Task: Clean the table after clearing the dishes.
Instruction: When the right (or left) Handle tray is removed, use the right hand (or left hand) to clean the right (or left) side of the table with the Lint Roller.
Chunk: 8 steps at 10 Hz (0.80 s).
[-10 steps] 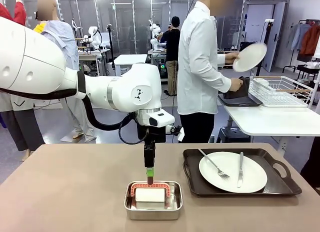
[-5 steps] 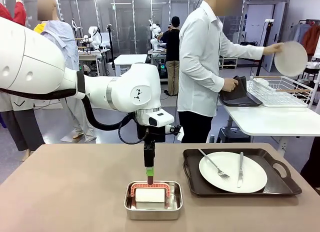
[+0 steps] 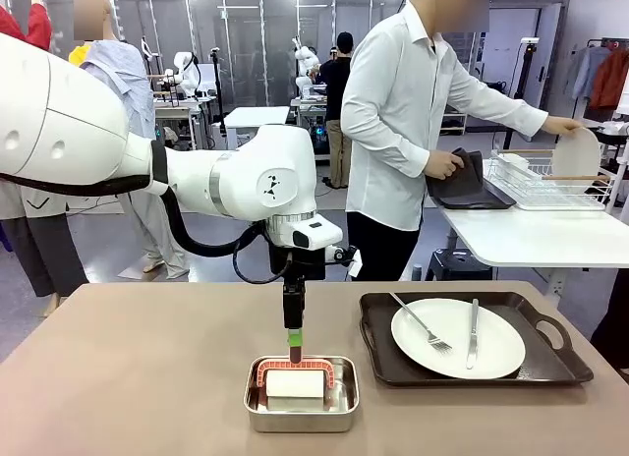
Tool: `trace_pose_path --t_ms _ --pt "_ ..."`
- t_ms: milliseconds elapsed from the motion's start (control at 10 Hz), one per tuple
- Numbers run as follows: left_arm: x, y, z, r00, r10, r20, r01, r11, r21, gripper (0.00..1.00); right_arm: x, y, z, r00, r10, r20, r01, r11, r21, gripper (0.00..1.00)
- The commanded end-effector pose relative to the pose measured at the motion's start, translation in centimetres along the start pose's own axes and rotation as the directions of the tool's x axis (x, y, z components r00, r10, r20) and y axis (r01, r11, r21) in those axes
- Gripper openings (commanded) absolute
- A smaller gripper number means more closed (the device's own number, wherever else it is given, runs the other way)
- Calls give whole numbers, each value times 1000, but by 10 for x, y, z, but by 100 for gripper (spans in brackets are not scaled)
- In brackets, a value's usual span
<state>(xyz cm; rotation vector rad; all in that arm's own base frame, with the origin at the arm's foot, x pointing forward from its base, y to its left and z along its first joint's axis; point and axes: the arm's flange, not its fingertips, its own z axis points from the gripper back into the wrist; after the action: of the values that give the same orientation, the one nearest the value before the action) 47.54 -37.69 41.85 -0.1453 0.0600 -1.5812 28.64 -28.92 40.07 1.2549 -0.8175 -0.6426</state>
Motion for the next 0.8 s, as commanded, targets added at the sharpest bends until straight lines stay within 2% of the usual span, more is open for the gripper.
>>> trace_pose_path --t_ms 0,100,200,400,500,600,700 --pt "0 0 0 1000 0 0 0 1000 0 100 0 3 1 1000 -3 11 3 1000 14 100" --pt "-4 16 27 993 93 68 -85 990 -111 100 0 3 1 1000 -3 11 3 1000 14 100" --pt "-17 29 51 968 204 148 -177 968 -178 100 0 3 1 1000 -3 11 3 1000 14 100" --pt "-68 44 91 861 415 294 -338 899 -280 100 0 3 1 1000 -3 11 3 1000 14 100" --pt "-106 43 112 752 527 396 -404 844 -353 100 0 3 1 1000 -3 11 3 1000 14 100" --pt "-133 40 121 676 588 443 -441 805 -396 100 0 3 1 1000 -3 11 3 1000 14 100" --pt "-182 34 128 538 677 502 -518 735 -437 100 0 3 1 1000 -3 11 3 1000 14 100"
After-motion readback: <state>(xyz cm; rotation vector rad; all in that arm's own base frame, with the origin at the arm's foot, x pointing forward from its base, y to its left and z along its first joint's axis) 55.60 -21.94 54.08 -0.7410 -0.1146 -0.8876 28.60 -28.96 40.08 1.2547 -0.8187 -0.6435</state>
